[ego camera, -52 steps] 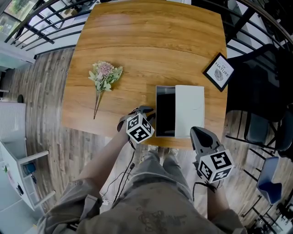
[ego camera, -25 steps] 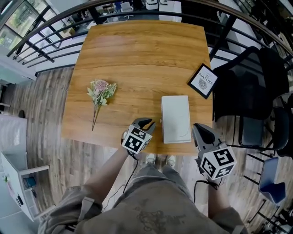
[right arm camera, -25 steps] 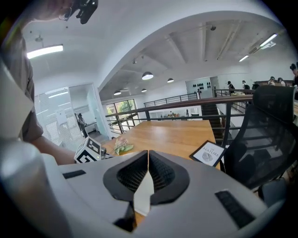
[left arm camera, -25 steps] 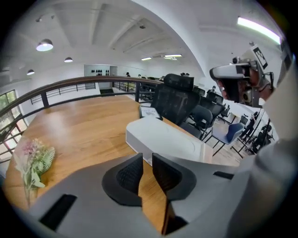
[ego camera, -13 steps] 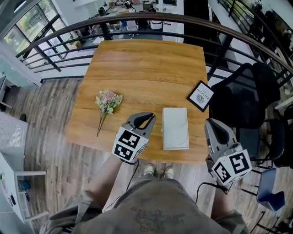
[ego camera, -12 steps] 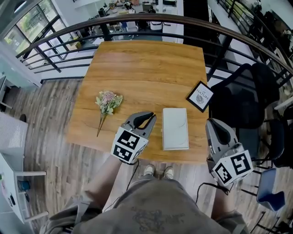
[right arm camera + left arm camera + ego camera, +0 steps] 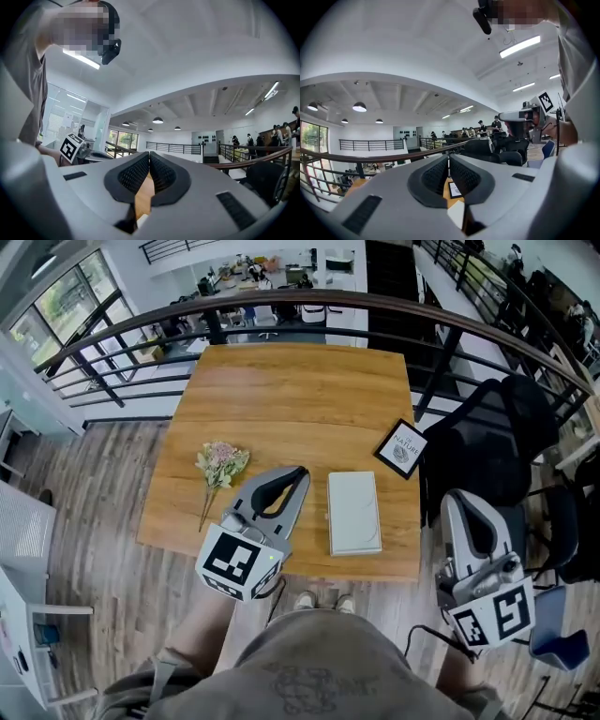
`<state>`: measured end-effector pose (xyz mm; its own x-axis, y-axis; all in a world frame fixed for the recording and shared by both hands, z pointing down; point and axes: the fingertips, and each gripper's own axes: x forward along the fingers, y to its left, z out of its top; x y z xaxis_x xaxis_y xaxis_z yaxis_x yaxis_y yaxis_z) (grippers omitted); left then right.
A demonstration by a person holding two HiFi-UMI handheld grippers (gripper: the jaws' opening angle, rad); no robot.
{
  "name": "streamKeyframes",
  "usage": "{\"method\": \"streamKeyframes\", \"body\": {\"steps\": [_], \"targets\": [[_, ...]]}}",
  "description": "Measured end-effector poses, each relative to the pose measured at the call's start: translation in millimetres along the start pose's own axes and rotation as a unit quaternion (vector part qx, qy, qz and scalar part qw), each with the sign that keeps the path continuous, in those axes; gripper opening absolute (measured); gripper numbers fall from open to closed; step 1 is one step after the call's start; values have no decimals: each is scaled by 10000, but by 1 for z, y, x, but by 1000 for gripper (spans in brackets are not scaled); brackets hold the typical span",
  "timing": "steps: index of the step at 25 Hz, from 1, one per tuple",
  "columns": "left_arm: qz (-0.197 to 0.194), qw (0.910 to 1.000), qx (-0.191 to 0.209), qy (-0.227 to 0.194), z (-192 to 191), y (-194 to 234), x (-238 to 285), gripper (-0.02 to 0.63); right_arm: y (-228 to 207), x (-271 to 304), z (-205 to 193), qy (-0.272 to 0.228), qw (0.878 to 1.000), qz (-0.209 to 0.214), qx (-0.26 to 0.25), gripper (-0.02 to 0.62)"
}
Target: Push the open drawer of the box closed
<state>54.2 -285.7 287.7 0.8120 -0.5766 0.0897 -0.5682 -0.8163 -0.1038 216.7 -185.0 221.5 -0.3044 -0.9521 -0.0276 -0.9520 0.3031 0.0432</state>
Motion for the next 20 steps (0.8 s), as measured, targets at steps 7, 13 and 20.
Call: {"method": "streamKeyframes", "body": {"steps": [7,13,20], "targets": [[-24,9998,214,-5,-2,-16,-8,25,6,-14,-25,379,9993,55,-22,32],[-141,9993,214,287,-26,-30,-4,25,6,-17,-53,739,9971,118,107,32],[-212,9987,184,418,-39,-42,-3,25,3,-18,-68,893,9957,134,199,32]]}}
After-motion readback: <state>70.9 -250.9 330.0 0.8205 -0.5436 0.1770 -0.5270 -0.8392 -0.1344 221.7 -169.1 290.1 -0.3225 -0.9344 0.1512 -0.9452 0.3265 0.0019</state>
